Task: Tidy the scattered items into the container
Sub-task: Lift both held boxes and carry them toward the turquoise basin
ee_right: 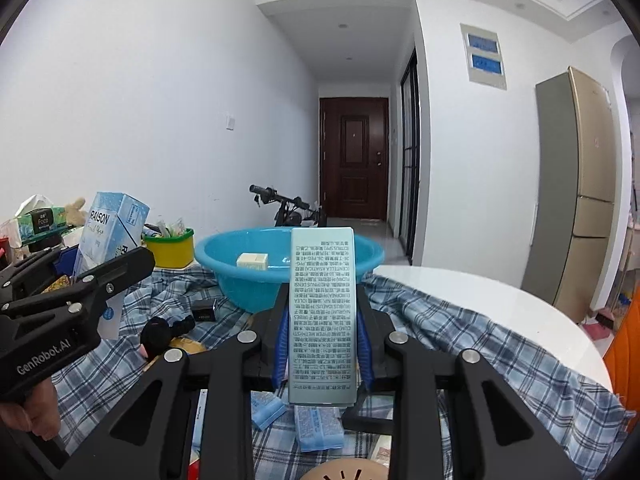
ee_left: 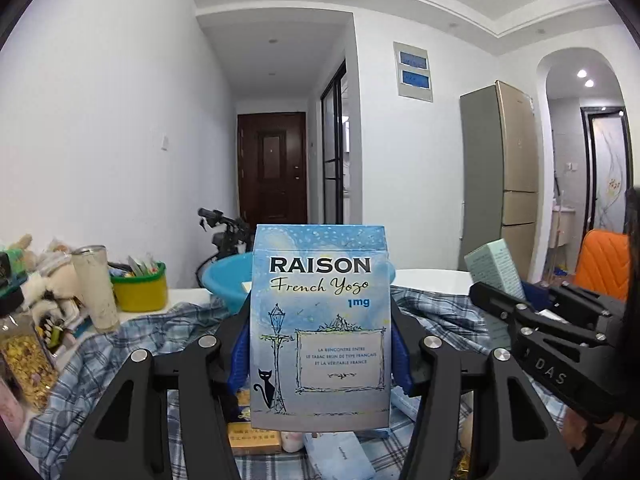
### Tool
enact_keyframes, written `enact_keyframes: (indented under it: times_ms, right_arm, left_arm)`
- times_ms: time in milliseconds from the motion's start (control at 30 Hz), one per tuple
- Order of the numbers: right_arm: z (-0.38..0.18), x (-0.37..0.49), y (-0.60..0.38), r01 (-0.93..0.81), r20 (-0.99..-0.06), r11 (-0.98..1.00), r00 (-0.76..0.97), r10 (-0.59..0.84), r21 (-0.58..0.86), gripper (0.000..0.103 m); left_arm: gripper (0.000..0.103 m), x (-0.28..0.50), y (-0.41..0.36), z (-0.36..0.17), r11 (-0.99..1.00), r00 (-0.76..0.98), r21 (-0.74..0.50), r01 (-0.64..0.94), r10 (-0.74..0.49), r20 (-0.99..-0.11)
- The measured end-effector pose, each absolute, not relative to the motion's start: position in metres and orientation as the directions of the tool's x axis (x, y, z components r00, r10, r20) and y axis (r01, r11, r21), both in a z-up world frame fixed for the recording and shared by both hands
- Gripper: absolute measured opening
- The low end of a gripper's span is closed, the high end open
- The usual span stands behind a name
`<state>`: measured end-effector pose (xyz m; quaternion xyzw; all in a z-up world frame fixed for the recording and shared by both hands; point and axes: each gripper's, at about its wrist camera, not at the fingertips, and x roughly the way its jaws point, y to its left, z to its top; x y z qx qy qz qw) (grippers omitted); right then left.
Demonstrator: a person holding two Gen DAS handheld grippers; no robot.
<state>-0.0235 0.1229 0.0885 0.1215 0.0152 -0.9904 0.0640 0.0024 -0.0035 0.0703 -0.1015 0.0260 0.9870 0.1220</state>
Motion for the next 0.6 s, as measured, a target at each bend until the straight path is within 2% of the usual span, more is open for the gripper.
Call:
enact_keyframes:
  times_ms: [233, 600]
  right_arm:
    - [0.0909, -0.0266, 0.1245, 0.139, -0.237, -0.99, -0.962, -0.133, -0.009, 0.026]
    - [0.0927, -0.0229, 0.1241, 0.143, -0.227, -0.99, -0.964, -0.138, -0.007, 0.026]
  left_arm:
    - [0.058, 0.0102, -0.0005, 0.0733, -0.971, -0.959, 0.047, -0.233, 0.221, -0.179]
    - [0.058, 0.0106, 0.0033, 0.073, -0.968, -0.952, 0.052, -0.244, 0.229, -0.203]
